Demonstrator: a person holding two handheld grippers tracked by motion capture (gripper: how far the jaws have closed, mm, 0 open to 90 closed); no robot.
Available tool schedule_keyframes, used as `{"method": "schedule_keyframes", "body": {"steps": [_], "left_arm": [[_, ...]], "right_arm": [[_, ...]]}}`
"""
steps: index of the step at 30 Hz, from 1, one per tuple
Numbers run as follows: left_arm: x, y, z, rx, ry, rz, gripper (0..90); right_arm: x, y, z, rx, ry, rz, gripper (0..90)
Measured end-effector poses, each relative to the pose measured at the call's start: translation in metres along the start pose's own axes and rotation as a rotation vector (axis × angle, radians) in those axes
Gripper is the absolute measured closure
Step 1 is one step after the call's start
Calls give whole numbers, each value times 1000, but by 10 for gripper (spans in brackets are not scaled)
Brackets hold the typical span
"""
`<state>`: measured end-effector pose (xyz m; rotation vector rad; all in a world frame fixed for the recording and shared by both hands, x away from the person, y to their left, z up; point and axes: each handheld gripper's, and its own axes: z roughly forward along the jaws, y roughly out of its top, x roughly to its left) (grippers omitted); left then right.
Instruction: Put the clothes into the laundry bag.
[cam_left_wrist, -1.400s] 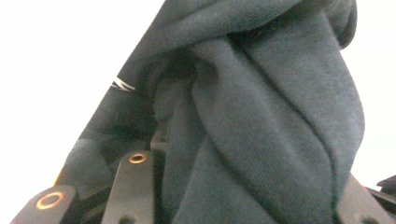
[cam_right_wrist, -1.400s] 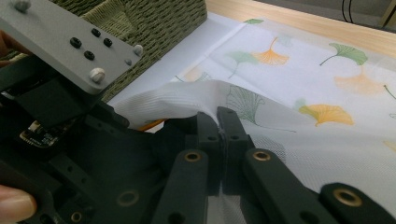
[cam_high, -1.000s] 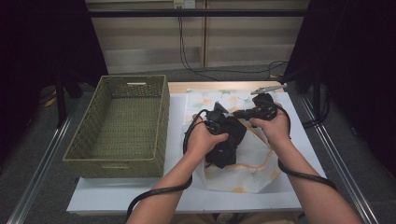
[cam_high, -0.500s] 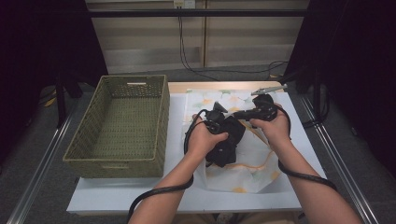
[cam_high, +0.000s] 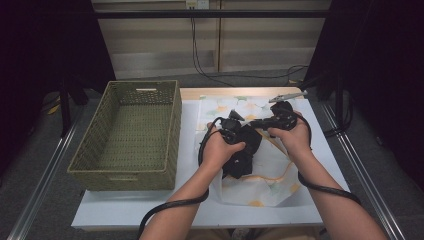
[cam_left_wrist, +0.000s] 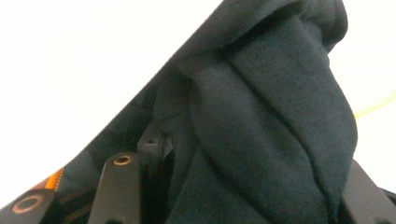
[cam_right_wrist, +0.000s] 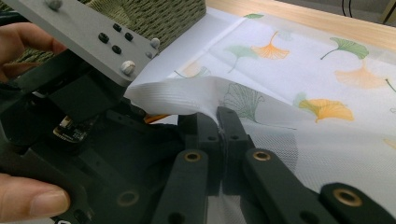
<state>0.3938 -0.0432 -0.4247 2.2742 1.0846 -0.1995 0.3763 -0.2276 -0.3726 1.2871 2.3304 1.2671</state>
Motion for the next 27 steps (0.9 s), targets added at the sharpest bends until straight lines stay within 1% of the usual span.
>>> {"method": "schedule_keyframes", "body": {"steps": [2, 3, 4, 5, 6, 8, 9, 10, 11, 12, 13, 14, 15, 16, 18, 20, 21, 22, 23, 24, 25, 27], "left_arm": [[0, 0, 1, 1, -5, -1, 472], [0, 0, 2, -8, 2, -4, 468], [1, 0, 2, -2, -4, -3, 463], [0, -1, 3, -12, 0, -13, 460], [1, -1, 3, -5, 1, -5, 454], [1, -2, 3, 6, 5, 6, 429], [0, -3, 5, -15, 6, -11, 414], [1, -3, 4, -2, -2, 3, 397], [1, -3, 4, 1, -7, 4, 384], [0, -4, 4, -10, -8, -7, 366], [-1, -4, 4, -17, -8, -1, 346], [-1, -4, 3, -13, -3, 23, 321], [-2, -4, 4, -36, -7, 14, 305], [-2, -4, 3, -27, -10, 24, 287], [-2, -5, 3, -35, -11, 43, 244], [-3, -6, 2, -41, -9, 42, 222], [-3, -6, 1, -35, -12, 42, 213], [-3, -7, 0, -29, -8, 55, 199], [-4, -7, -1, -27, -8, 57, 180], [-5, -7, -2, -28, -8, 59, 160], [-6, -7, -3, -31, -6, 52, 149], [-6, -6, -8, -12, 7, 85, 137]], "right_arm": [[0, 0, 0, 0, -1, 0, 900], [0, 0, 0, 1, 1, 0, 900], [0, 0, 0, 1, 2, 0, 900], [0, 0, 0, 1, 1, 1, 900], [0, -1, 0, 1, 1, 2, 900], [0, -1, 0, 3, 1, 0, 900], [0, -1, 0, 4, 1, 1, 900], [0, -1, 0, 5, 0, -1, 900], [0, -1, 0, 4, -2, 0, 900], [0, -1, 0, 4, -2, 1, 900], [0, -1, 0, 4, -3, 0, 900], [0, -1, 0, 4, -4, 1, 900], [0, -1, -1, 4, -5, 2, 900], [0, -1, 0, 4, -4, 3, 900], [0, -1, 0, 5, -3, 2, 900], [0, -1, 0, 4, -3, 2, 900], [0, -1, 0, 4, -2, -1, 900], [-1, -1, 0, 5, 0, -2, 900], [0, -1, 0, 6, -5, -2, 900], [0, -1, 1, 6, -6, -1, 900], [0, -1, 1, 7, -5, -1, 900], [0, -1, 1, 7, -6, 0, 900]]}}
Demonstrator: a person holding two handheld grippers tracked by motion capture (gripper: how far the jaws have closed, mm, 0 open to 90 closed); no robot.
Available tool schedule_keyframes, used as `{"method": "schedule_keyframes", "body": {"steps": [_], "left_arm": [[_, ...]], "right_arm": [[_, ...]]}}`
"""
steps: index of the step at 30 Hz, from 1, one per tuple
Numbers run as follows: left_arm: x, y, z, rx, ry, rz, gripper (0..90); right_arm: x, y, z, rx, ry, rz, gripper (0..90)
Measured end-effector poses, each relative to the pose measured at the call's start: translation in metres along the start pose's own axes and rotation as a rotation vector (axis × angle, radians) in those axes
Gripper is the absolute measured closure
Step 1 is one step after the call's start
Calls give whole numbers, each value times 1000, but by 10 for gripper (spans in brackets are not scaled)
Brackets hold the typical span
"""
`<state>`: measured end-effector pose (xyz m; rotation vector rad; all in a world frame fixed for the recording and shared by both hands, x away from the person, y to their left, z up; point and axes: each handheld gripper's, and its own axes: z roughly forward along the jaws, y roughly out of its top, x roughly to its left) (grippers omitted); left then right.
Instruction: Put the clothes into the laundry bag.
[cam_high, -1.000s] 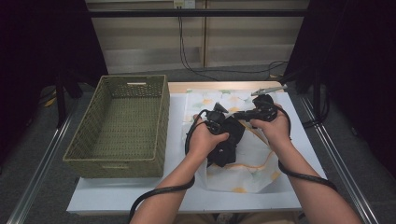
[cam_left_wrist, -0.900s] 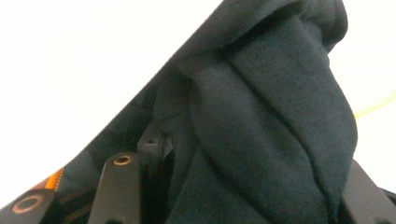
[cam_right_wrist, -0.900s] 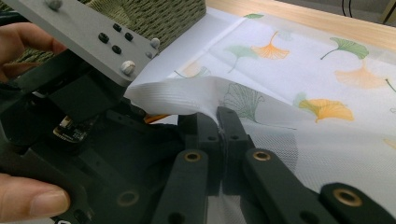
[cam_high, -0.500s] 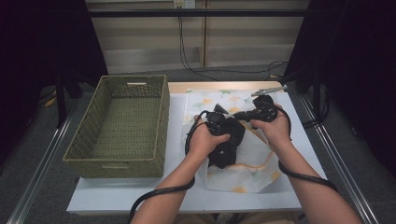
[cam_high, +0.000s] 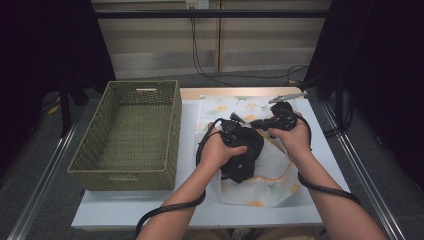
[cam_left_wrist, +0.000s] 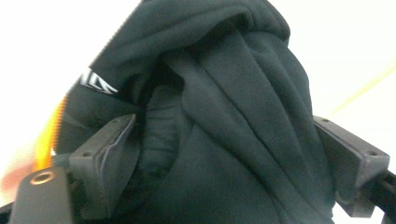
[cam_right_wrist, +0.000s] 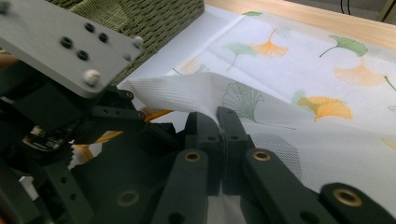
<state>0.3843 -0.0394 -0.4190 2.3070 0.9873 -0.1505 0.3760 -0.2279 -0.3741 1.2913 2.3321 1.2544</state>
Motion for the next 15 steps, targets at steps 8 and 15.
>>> {"method": "schedule_keyframes", "body": {"steps": [8, 15], "left_arm": [[-6, -3, -8, 38, 46, 46, 41], [-11, -8, -13, 43, 71, 83, 24]], "right_arm": [[1, 0, -1, -1, -1, 4, 900], [0, 0, -1, 1, -1, 0, 900]]}}
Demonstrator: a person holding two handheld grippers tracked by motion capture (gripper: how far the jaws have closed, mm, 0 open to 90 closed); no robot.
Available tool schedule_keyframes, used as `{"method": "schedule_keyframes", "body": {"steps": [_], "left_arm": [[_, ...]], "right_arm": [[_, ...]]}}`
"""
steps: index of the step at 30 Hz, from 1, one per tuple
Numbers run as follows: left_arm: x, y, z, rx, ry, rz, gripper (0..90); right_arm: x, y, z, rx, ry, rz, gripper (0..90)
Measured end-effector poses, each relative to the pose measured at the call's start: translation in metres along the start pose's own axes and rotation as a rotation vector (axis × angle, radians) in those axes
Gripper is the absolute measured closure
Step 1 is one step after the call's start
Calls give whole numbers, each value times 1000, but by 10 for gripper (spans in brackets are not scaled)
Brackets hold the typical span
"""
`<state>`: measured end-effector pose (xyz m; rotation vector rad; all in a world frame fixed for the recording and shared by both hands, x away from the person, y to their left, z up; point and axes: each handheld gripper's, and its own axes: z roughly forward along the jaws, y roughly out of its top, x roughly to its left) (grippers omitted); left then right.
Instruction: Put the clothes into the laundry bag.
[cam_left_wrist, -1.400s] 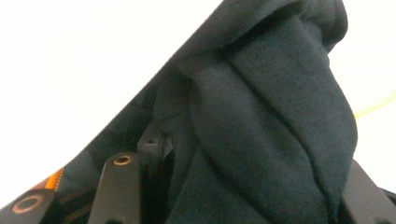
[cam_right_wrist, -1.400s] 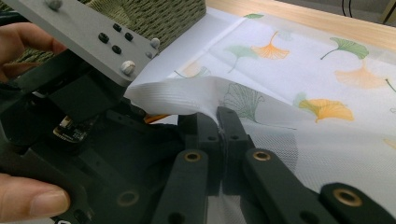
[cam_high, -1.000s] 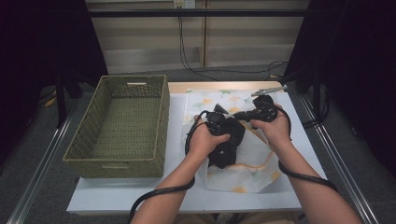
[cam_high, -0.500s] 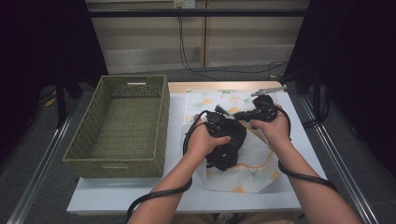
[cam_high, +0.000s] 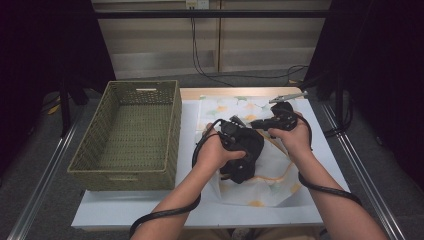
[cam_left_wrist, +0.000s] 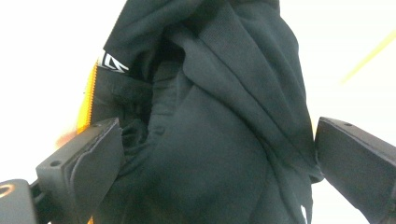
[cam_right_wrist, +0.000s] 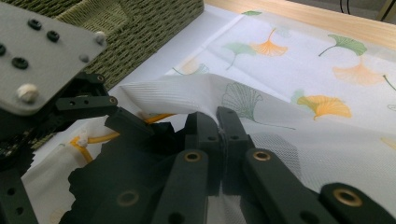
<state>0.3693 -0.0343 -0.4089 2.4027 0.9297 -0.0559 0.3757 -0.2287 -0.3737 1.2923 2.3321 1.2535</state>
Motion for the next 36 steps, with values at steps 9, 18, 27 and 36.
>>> {"method": "schedule_keyframes", "body": {"steps": [9, 18, 27, 36], "left_arm": [[3, -8, -5, 2, -6, -20, 22], [4, -16, -8, 23, -3, -10, 24], [2, -21, -3, 33, 10, -7, 24], [1, -23, 0, 50, 15, 18, 11]], "right_arm": [[0, -1, 0, 2, -1, 1, 900], [0, -1, -1, 3, -3, 1, 900], [0, 0, -1, 5, -6, -3, 900], [0, 0, -1, 5, -7, -3, 900]]}}
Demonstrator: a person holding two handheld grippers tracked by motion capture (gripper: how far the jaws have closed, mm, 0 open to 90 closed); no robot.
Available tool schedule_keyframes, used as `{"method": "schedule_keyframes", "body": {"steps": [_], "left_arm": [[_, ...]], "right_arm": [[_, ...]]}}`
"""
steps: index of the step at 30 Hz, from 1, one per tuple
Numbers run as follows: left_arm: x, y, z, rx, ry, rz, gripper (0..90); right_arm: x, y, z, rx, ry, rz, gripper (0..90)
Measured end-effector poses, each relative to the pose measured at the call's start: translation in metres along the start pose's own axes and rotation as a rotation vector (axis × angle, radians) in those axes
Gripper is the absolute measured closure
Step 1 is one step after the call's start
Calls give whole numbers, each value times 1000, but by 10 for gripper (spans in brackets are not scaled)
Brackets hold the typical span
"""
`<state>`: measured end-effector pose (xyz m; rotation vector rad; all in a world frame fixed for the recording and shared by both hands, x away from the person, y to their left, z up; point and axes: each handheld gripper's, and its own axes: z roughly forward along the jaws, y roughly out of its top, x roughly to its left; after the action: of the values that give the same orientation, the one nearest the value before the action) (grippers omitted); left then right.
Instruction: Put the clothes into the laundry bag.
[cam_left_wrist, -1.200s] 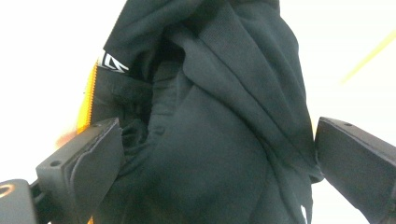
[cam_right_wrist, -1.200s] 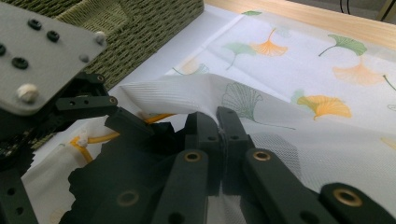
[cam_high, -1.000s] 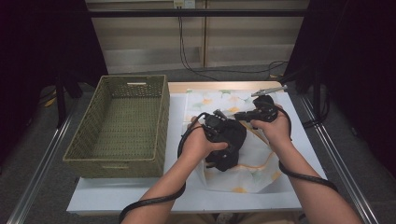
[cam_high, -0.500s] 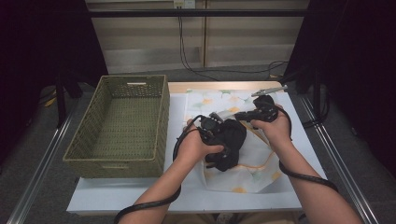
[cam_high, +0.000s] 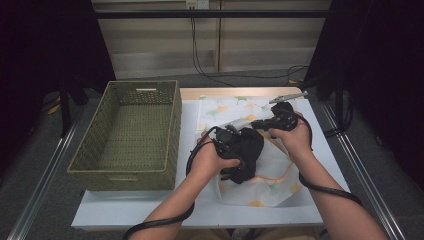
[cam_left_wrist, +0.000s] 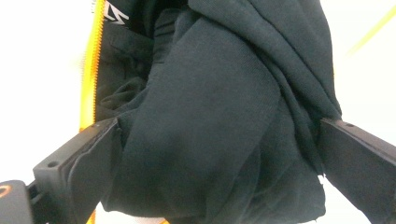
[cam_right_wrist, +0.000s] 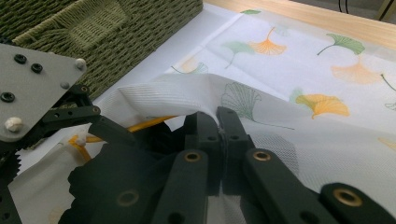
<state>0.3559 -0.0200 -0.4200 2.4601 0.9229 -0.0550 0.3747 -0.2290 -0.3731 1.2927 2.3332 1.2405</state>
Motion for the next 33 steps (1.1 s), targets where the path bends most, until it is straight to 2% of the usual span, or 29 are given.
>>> {"method": "schedule_keyframes", "body": {"steps": [12, 18, 25, 29, 30, 33], "left_arm": [[-3, -2, 10, -8, 18, 7, 3], [-5, -2, 14, 8, 18, 22, 2], [-5, 0, 9, -16, -18, 8, 3], [-7, 0, 10, -9, -16, 1, 0], [-8, -1, 11, -21, -15, -4, 0], [-8, 0, 11, -15, -10, 11, 0]], "right_arm": [[1, 0, 0, 0, 0, 3, 900], [1, 1, 1, 1, 0, 1, 900], [0, 0, 0, -1, -1, 2, 900], [1, 1, 0, -2, -1, 3, 900], [1, 1, 0, -1, -1, 4, 900], [1, 0, 1, -1, 0, 1, 900]]}}
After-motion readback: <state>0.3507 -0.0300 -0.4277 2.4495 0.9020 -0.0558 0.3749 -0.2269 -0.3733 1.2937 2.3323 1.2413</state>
